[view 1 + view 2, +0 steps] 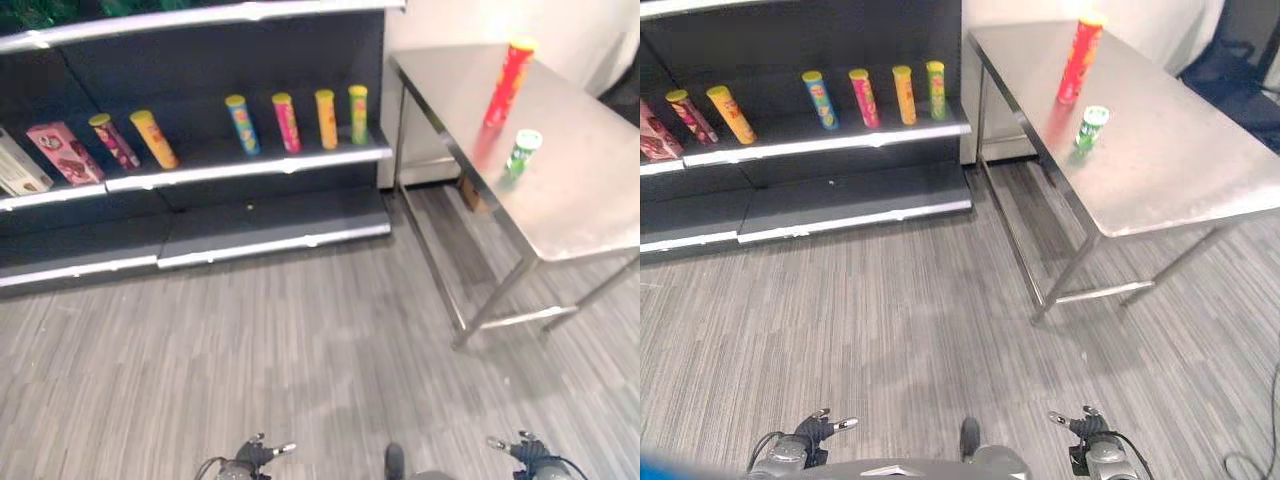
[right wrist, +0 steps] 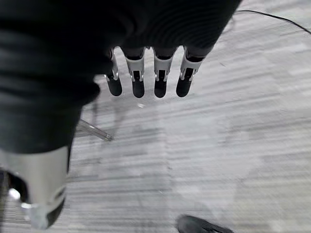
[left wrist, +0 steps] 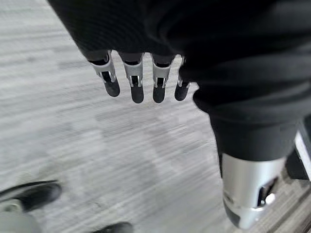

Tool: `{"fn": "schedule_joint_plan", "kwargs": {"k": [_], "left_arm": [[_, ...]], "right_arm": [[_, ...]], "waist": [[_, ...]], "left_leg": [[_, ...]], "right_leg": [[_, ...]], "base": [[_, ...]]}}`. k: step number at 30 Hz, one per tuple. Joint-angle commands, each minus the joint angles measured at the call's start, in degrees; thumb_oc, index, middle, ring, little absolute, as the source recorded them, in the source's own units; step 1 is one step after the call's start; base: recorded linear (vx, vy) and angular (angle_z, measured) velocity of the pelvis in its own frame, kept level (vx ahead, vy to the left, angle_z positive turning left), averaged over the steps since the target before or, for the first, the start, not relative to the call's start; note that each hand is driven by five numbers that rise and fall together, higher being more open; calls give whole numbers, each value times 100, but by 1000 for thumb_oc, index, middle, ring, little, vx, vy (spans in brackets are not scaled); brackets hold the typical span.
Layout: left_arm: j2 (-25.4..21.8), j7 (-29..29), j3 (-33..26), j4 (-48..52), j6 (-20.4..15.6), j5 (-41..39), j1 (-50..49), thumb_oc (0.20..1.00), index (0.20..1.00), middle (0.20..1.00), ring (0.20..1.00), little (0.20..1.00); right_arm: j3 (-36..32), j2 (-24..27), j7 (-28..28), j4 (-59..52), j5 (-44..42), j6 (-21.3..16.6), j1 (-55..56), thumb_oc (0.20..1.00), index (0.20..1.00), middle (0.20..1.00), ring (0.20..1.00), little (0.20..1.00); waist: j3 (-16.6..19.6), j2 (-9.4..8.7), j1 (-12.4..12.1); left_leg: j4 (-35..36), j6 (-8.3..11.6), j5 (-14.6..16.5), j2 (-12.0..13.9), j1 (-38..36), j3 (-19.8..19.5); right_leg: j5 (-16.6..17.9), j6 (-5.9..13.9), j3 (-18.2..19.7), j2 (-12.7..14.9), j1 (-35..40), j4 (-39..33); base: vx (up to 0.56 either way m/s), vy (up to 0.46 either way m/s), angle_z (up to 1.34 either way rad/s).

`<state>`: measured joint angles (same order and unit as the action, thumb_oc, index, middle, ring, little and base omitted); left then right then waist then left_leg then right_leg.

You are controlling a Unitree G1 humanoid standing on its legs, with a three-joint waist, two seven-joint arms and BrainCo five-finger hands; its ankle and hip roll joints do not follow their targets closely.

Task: Put the goods on the table back onto the shelves and tidy them up.

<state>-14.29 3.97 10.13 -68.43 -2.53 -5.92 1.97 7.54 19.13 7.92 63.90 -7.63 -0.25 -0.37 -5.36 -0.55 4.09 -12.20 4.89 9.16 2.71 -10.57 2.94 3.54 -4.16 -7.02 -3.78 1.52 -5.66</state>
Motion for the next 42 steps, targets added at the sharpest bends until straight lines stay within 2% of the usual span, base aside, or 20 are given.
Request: {"fn": "schedule_joint_plan", "kwargs": {"k": [1, 2, 3, 5, 6, 7, 8, 9, 10, 11, 12, 17, 25, 28, 29, 30, 34, 38, 40, 42], "left_arm": [[-109, -10, 105, -6, -92, 57, 217, 1000, 1000, 1000, 1000, 1000], [-130, -16, 95, 2, -70, 44, 207, 1000, 1000, 1000, 1000, 1000], [-139, 21, 101, 63, -52, -13, 210, 1000, 1000, 1000, 1000, 1000], [-108, 10, 105, 87, -65, -76, 220, 1000, 1000, 1000, 1000, 1000], [-108, 10, 105, 87, -65, -76, 219, 1000, 1000, 1000, 1000, 1000], [-82, 8, 105, 45, -64, -75, 219, 1000, 1000, 1000, 1000, 1000], [-77, 18, 111, 19, -67, -70, 212, 1000, 1000, 1000, 1000, 1000], [-72, 26, 116, -6, -63, -58, 197, 1000, 1000, 1000, 1000, 1000], [-69, 43, 122, -7, -63, -46, 167, 1000, 1000, 1000, 1000, 1000], [-69, 43, 121, -7, -63, -46, 167, 1000, 1000, 1000, 1000, 1000], [-52, 56, 138, -13, -64, -54, 154, 1000, 1000, 1000, 1000, 1000], [-34, 49, 65, -138, -39, -7, -17, 1000, 1000, 1000, 1000, 1000], [-190, 81, 3, -147, -36, 25, -23, 1000, 1000, 1000, 1000, 1000], [-251, 66, 10, -99, -30, 38, 27, 1000, 1000, 1000, 1000, 1000], [-298, 52, 21, -16, -22, 27, 82, 1000, 1000, 1000, 1000, 1000], [-298, 51, 21, -16, -21, 27, 83, 1000, 1000, 1000, 1000, 1000], [-325, 63, 20, -14, 24, 53, 64, 1000, 1000, 1000, 1000, 1000], [-308, 39, 86, -43, 4, 117, 79, 1000, 1000, 1000, 1000, 1000], [-298, 35, 151, -42, -11, 184, 105, 1000, 1000, 1000, 1000, 1000], [-281, 23, 186, -49, -18, 266, 142, 1000, 1000, 1000, 1000, 1000]], "right_arm": [[53, 49, -60, 141, -110, -44, 107, 1000, 1000, 1000, 1000, 1000], [110, 20, -78, 111, -74, -39, 130, 1000, 1000, 1000, 1000, 1000], [111, 12, -41, 117, -130, -25, 109, 1000, 1000, 1000, 1000, 1000], [138, 11, -33, 178, -143, -12, 72, 1000, 1000, 1000, 1000, 1000], [139, 12, -33, 179, -143, -13, 72, 1000, 1000, 1000, 1000, 1000], [177, -3, -23, 246, -115, -20, 41, 1000, 1000, 1000, 1000, 1000], [199, 2, -15, 269, -82, -16, 39, 1000, 1000, 1000, 1000, 1000], [235, 12, -17, 267, -29, -1, 39, 1000, 1000, 1000, 1000, 1000], [308, 37, 4, 239, 82, -5, 38, 1000, 1000, 1000, 1000, 1000], [309, 37, 4, 240, 82, -5, 38, 1000, 1000, 1000, 1000, 1000], [348, 53, 45, 293, 192, -10, 13, 1000, 1000, 1000, 1000, 1000], [394, -35, -1, 341, 318, -6, 66, 1000, 1000, 1000, 1000, 1000], [417, -137, -60, 335, 388, 62, -42, 1000, 1000, 1000, 1000, 1000], [335, -144, -79, 353, 320, 64, -67, 1000, 1000, 1000, 1000, 1000], [231, -162, -61, 314, 215, 59, -75, 1000, 1000, 1000, 1000, 1000], [231, -162, -61, 314, 215, 59, -76, 1000, 1000, 1000, 1000, 1000], [143, -184, -36, 317, 115, 73, 23, 1000, 1000, 1000, 1000, 1000], [164, -169, -28, 369, 117, 88, 51, 1000, 1000, 1000, 1000, 1000], [199, -154, -9, 353, 124, 110, 24, 1000, 1000, 1000, 1000, 1000], [235, -170, -27, 345, 141, 138, 11, 1000, 1000, 1000, 1000, 1000]], "waist": [[-239, 12, 64], [-339, -63, 34], [-528, -118, -31], [-587, -189, -66], [-586, -188, -61], [-586, -279, -76], [-594, -327, -67], [-591, -339, -74], [-584, -279, -91], [-579, -281, -80], [-608, -230, -102], [-425, -134, -123], [-189, -129, -299], [-168, -60, -249], [-254, -8, -168], [-252, -11, -170], [-513, 31, -55], [-563, 138, -95], [-596, 158, -113], [-613, 76, -95]], "left_leg": [[36, -179, -581, -237, -84, 207], [-1150, -49, -1051, -101, 397, 290], [-2428, -155, -1174, 122, 1093, 452], [-2255, -346, -675, 49, 1558, 560], [-2256, -350, -670, 47, 1557, 557], [-1522, -492, -275, -67, 1656, 607], [-1061, -518, -201, -139, 1717, 580], [-430, -515, -314, -197, 1755, 487], [918, -407, -1044, -248, 1735, 139], [952, -407, -1068, -254, 1727, 130], [1720, -315, -1385, -234, 1838, -196], [1720, -187, -1480, -204, 1781, -249], [1720, -579, -989, -420, 1303, 288], [1720, -674, -840, -517, 1161, 316], [1720, -782, -696, -597, 970, 301], [1720, -783, -697, -601, 974, 303], [1720, -1025, -463, -758, 587, 399], [1720, -958, -403, -617, 490, 444], [1720, -929, -411, -587, 486, 455], [1720, -906, -365, -656, 426, 473]], "right_leg": [[-490, 517, 197, -2, -246, 67], [-654, 373, 210, -49, -29, 66], [-747, 234, 212, -81, 166, 66], [-753, 282, 191, 44, 220, 66], [-757, 285, 186, 45, 222, 66], [-763, 367, 179, 198, 274, 66], [-766, 417, 149, 273, 286, 66], [-790, 438, 126, 298, 320, 66], [-859, 426, 114, 236, 410, 66], [-860, 426, 104, 238, 405, 66], [-996, 395, 122, 171, 534, 66], [-1124, 432, 278, 147, 715, 66], [-1209, 823, 363, 621, 667, 610], [-1283, 969, 306, 691, 414, 1303], [-1149, 1058, 216, 786, 5, 2336], [-1159, 1060, 219, 791, -9, 2355], [-495, 1018, -138, 1208, -769, 4130], [-967, 837, -240, 1018, -931, 3185], [-801, 890, -105, 799, -916, 2068], [-299, 1060, 328, 598, -927, 744]], "base": [[175, -222, -33], [195, -328, -14], [212, -354, -3], [74, -121, 3], [90, -4, 0], [96, 21, -2], [139, 30, -1], [169, 41, -5], [145, 32, 7], [220, 49, 11], [256, 73, 4], [283, 131, -38], [254, 206, -50], [212, 223, -26], [99, 141, 0], [129, 186, 7], [103, 166, 10], [132, 30, -16], [85, -40, -19], [145, -58, -34]]}}
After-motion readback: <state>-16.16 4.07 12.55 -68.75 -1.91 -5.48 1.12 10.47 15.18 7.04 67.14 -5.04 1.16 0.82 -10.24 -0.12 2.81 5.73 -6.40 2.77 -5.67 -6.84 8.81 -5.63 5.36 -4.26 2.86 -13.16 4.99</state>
